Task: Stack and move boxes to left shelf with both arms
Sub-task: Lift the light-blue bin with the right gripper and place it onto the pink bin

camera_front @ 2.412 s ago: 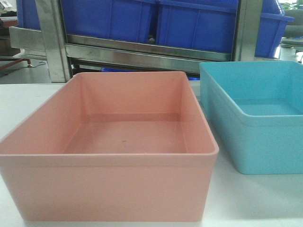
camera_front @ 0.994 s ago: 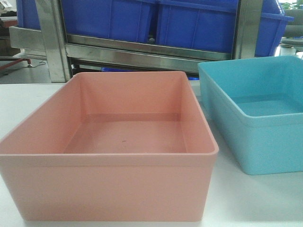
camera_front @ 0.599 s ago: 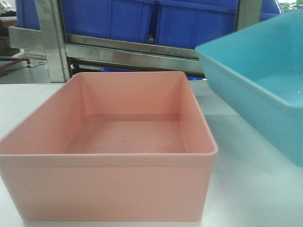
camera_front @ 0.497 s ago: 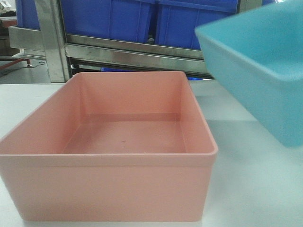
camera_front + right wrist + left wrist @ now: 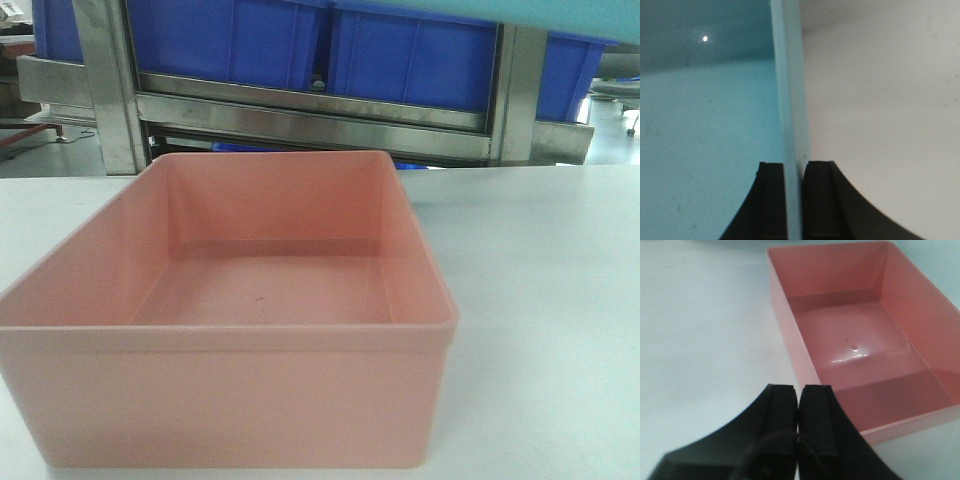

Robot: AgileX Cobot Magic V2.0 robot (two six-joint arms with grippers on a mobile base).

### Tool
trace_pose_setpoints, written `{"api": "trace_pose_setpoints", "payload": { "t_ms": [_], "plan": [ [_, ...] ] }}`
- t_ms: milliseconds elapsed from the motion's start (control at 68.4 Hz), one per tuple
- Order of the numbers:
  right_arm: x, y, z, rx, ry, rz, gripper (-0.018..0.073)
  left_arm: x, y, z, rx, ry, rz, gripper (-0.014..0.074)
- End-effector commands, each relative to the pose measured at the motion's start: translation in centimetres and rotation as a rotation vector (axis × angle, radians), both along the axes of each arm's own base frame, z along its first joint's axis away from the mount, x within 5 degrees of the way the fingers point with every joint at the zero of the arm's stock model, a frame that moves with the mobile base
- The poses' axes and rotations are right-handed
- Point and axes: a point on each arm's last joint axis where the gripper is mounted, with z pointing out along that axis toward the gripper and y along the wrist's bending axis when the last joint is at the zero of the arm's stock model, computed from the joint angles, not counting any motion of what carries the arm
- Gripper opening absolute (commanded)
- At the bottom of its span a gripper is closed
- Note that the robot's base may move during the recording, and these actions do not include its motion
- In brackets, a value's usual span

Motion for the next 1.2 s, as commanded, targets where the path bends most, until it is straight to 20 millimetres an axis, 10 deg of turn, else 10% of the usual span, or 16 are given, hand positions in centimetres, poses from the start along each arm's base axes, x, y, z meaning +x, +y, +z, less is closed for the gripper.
{"api": "trace_pose_setpoints", "payload": {
  "t_ms": [0, 672, 1184],
  "plan": [
    [-0.6, 2.0, 2.9, 0.156, -0.143, -0.018, 0.0057, 0.3, -0.1, 1.5, -0.042, -0.087, 0.002, -0.0009],
    [3.4, 13.9, -3.3, 0.13, 0.014, 0.046, 0.0057, 0.3, -0.1, 1.6, -0.045, -0.094, 0.003, -0.0009],
    [3.9, 18.1, -6.6, 0.012, 0.03, 0.056, 0.0057, 0.3, -0.1, 1.6, -0.045, -0.094, 0.003, -0.0009]
  ]
}}
